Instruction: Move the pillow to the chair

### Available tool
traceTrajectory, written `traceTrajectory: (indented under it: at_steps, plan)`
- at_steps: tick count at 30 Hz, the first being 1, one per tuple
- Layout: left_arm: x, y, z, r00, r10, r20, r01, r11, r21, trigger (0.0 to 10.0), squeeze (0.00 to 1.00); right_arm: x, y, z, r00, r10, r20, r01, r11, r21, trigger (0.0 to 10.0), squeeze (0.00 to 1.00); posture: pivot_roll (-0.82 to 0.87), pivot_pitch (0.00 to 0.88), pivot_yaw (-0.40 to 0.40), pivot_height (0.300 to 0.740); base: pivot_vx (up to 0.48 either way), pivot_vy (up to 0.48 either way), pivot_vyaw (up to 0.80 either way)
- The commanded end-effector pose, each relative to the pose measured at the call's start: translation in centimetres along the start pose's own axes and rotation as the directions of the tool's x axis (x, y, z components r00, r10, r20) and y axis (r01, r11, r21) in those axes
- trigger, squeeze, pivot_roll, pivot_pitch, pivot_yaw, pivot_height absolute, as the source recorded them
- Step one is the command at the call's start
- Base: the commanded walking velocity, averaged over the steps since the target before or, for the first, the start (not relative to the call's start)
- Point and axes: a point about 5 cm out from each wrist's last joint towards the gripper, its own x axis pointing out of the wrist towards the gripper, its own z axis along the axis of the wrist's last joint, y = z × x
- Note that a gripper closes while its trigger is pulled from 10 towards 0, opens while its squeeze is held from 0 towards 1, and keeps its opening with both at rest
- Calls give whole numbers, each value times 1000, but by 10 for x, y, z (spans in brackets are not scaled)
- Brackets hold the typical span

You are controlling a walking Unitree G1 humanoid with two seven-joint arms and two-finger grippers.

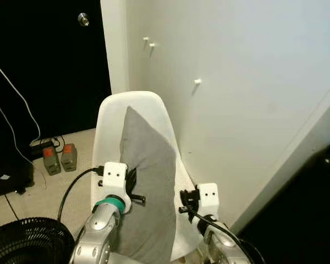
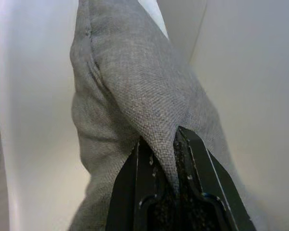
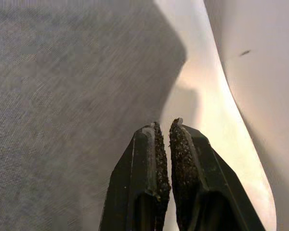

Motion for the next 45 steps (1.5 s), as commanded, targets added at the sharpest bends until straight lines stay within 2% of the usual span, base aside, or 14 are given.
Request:
traceTrajectory:
  at_steps: [1, 22, 27, 45]
  plan:
    - [1, -4, 11, 998, -20, 61, 20, 1000, 3, 10000, 0, -2, -3, -4, 1000, -14, -15, 14, 1000, 12, 10000, 0, -54, 2, 37, 740, 247, 0, 0]
    - [2, -5, 8, 999, -9, 46, 8, 999, 38, 10000, 0, -4, -4, -6, 1000, -22, -21, 22, 1000, 6, 10000, 0, -61, 0, 39, 740, 24, 0, 0]
    - [2, -5, 7, 999, -6, 44, 4, 999, 41, 10000, 0, -4, -8, -6, 998, -56, -23, 57, 998, 17, 10000, 0, -61, 0, 39, 721, 0, 0, 0]
    - [5, -5, 7, 999, -20, 35, 18, 998, 56, 10000, 0, -6, -7, -5, 998, -63, 1, 63, 997, 54, 10000, 0, -65, 5, 69, 666, 0, 0, 0]
